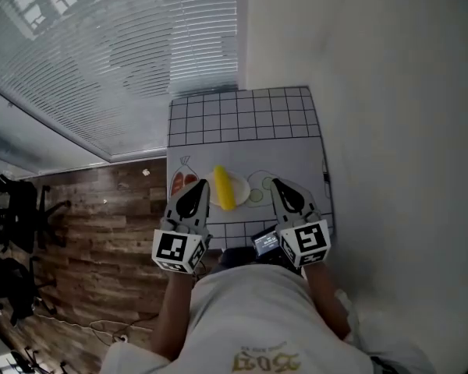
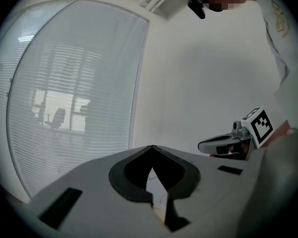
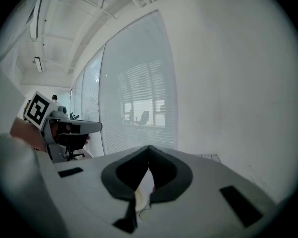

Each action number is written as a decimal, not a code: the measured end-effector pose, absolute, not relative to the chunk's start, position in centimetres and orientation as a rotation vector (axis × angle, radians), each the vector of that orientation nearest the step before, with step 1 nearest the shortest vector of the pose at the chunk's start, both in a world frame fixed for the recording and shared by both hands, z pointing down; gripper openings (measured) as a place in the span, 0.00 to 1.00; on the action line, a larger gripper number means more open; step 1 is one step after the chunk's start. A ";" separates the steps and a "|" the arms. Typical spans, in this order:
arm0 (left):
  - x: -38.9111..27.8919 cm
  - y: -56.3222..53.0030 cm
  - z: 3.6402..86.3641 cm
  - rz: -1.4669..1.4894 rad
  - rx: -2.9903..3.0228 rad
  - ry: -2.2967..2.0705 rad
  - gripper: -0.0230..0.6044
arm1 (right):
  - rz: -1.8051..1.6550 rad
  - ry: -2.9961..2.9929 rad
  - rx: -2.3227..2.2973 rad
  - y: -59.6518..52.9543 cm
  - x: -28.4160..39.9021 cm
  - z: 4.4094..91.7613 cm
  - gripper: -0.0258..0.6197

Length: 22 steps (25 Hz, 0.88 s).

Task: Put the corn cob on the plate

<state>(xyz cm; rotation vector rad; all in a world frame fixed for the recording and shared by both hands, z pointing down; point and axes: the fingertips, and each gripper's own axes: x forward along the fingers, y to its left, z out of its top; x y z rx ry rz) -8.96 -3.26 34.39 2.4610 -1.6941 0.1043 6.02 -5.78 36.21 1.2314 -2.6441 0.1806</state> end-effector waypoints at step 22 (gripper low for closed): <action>-8.4 -3.8 33.6 0.057 2.453 -1.743 0.04 | 0.180 -2.645 1.351 -7.8 9.0 34.7 0.05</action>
